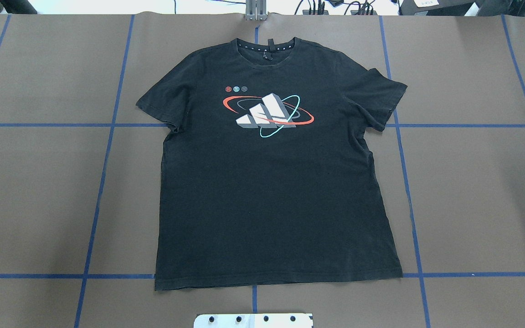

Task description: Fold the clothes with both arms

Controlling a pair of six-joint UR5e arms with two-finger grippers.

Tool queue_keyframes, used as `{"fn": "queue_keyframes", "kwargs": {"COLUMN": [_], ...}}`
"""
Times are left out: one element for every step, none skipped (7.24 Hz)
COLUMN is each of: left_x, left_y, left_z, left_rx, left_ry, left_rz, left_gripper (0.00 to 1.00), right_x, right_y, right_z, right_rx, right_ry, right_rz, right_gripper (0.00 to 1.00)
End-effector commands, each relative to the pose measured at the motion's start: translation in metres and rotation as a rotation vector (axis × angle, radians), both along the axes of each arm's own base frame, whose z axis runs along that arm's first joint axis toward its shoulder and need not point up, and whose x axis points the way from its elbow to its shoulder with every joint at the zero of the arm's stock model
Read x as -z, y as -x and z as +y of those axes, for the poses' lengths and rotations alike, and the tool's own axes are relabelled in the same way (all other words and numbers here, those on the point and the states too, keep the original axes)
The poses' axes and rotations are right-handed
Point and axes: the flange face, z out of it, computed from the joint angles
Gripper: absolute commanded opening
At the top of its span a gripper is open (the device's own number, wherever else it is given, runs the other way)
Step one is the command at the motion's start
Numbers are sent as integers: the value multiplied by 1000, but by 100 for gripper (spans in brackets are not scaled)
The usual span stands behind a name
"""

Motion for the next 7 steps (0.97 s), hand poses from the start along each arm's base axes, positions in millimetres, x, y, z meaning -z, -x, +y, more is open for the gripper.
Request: {"fn": "queue_keyframes", "kwargs": {"left_x": [7, 9, 28, 51, 59, 77, 92], "left_y": [0, 0, 0, 0, 0, 1, 3], "left_z": [-3, -4, -4, -6, -7, -17, -27], "left_rx": [0, 0, -1, 1, 4, 6, 19], "left_ry": [-65, -82, -129, -210, -265, -362, -446], "left_rz": [2, 4, 5, 2, 7, 3, -26], "left_gripper": [100, 100, 100, 100, 100, 100, 100], "right_x": [2, 3, 10, 34, 55, 65, 74], "right_y": [1, 2, 2, 3, 2, 2, 2], "right_z": [0, -2, -6, -31, -53, -63, -70], "right_rx": [2, 2, 2, 3, 2, -3, -17], "right_ry": [-3, -4, -19, -77, -125, -140, -145], "right_rz": [-18, -24, -29, -28, -26, -30, -42], "right_gripper": [100, 100, 100, 100, 100, 100, 100]}}
